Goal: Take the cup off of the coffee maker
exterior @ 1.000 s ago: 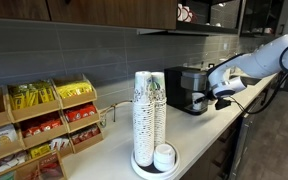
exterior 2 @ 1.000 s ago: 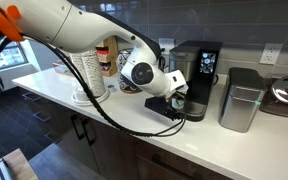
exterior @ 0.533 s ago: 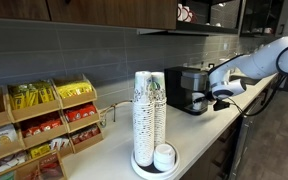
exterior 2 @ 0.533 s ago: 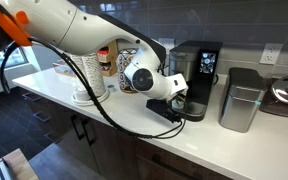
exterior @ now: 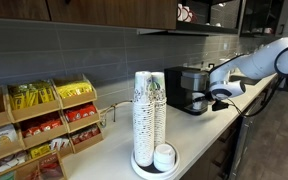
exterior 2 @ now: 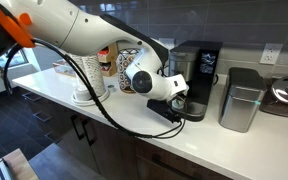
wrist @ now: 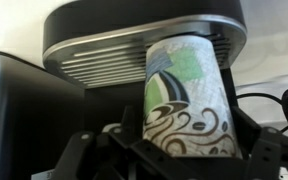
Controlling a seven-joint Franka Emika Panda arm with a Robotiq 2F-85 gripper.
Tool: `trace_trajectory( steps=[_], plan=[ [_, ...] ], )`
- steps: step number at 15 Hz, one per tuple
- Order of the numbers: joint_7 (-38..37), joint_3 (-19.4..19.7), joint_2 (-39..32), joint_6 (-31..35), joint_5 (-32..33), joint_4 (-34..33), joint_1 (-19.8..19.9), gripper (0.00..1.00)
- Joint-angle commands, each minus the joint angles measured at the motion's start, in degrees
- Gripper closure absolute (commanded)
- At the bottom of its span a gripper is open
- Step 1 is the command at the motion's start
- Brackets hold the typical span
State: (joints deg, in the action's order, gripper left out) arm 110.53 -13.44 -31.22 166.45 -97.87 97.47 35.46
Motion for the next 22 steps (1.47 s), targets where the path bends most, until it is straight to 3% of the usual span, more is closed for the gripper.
trace_trajectory(
  steps=[1,8,18,22],
  plan=[
    [3.15,-0.27,-0.76,-0.98,-3.32,-0.87,0.52,0.15],
    [3.50,-0.27,0.13,-2.44,-3.82,0.10,0.86,0.11],
    [3.72,-0.27,0.86,-4.54,-4.00,0.84,1.32,0.24],
    [4.01,-0.31,1.52,-4.83,-4.46,1.10,1.47,0.23]
  ],
)
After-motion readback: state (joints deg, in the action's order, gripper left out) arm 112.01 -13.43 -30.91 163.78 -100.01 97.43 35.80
